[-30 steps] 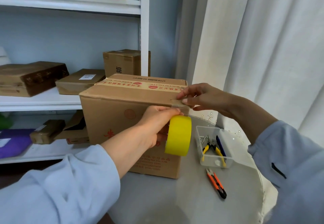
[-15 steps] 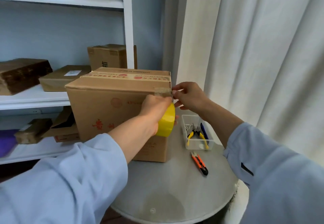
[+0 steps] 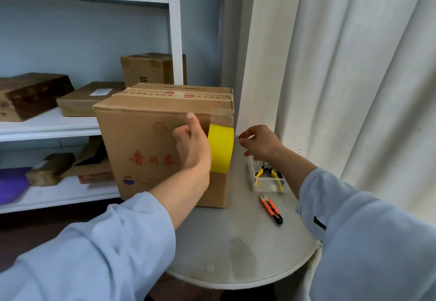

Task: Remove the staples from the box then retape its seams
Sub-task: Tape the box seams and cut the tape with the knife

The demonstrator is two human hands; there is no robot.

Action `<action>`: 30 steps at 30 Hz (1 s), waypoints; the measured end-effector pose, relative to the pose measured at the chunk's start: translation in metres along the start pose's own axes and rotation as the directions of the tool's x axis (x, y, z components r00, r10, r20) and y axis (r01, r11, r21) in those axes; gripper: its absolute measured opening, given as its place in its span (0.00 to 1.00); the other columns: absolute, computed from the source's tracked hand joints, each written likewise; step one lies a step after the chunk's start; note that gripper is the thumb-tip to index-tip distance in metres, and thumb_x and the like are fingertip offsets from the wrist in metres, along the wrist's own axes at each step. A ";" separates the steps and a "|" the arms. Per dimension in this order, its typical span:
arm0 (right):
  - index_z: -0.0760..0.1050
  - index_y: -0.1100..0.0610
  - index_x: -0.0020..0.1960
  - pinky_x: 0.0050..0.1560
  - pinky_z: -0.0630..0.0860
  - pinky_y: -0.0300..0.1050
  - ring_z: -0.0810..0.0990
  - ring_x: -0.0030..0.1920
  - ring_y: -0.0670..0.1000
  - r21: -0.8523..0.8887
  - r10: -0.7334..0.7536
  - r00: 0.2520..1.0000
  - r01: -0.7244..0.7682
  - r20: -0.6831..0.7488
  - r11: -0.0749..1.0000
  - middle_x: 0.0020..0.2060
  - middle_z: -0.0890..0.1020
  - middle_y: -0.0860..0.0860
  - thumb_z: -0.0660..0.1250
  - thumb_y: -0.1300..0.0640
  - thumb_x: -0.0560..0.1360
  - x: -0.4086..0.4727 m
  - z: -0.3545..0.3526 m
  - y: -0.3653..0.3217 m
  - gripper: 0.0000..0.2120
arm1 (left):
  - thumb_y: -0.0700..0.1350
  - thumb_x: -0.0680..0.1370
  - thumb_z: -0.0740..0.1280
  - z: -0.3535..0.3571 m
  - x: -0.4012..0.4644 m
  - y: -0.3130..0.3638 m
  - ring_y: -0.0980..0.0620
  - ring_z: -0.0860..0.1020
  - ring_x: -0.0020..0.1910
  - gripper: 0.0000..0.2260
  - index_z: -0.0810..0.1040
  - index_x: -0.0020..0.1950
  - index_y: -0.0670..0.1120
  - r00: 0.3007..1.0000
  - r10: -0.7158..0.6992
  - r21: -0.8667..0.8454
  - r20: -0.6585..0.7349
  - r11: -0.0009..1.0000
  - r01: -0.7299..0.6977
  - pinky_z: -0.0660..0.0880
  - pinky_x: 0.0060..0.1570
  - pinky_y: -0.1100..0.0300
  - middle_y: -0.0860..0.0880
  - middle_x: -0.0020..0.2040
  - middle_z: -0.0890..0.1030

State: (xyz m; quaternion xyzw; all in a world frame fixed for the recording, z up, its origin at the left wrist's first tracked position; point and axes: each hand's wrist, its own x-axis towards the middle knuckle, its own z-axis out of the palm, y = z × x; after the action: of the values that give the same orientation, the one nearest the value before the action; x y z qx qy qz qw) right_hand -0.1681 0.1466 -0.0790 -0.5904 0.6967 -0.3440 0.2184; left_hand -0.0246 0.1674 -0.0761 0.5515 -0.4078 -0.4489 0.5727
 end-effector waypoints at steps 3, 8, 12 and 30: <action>0.79 0.61 0.51 0.44 0.78 0.49 0.84 0.45 0.57 -0.062 0.052 0.998 -0.051 0.021 0.997 0.45 0.83 0.59 0.63 0.58 0.77 0.002 0.007 0.018 0.09 | 0.49 0.83 0.52 0.000 0.008 -0.039 0.41 0.73 0.62 0.19 0.69 0.66 0.38 0.966 -0.202 -0.047 -0.159 0.979 0.197 0.68 0.59 0.52 0.38 0.66 0.73; 0.74 0.63 0.46 0.38 0.74 0.43 0.78 0.40 0.56 -0.366 0.237 0.966 -0.184 0.104 0.912 0.44 0.80 0.58 0.63 0.59 0.75 0.000 0.025 0.068 0.06 | 0.40 0.80 0.58 0.014 -0.008 -0.087 0.55 0.69 0.26 0.12 0.72 0.37 0.47 0.889 -0.426 0.121 0.168 0.904 0.410 0.62 0.33 0.63 0.50 0.26 0.74; 0.71 0.58 0.55 0.50 0.71 0.45 0.76 0.57 0.58 -0.549 0.344 0.935 -0.245 0.082 0.799 0.50 0.76 0.54 0.61 0.59 0.77 -0.015 0.038 0.113 0.08 | 0.38 0.79 0.57 0.030 -0.009 -0.087 0.55 0.69 0.30 0.11 0.72 0.39 0.48 0.866 -0.423 0.203 0.267 0.903 0.379 0.63 0.35 0.63 0.50 0.30 0.73; 0.77 0.64 0.47 0.42 0.79 0.44 0.80 0.37 0.51 -0.157 0.402 0.829 -0.371 0.388 0.915 0.36 0.82 0.55 0.67 0.62 0.74 -0.001 0.013 0.059 0.05 | 0.37 0.81 0.55 -0.038 0.029 -0.051 0.54 0.73 0.31 0.10 0.71 0.44 0.48 0.946 -0.235 0.278 0.222 0.946 0.169 0.69 0.32 0.61 0.47 0.35 0.77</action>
State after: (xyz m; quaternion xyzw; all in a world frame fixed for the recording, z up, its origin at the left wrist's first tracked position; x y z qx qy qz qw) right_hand -0.1978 0.1485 -0.1314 -0.5041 0.7520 -0.1340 0.4030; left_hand 0.0169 0.1501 -0.1297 0.5981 -0.4723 -0.5159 0.3912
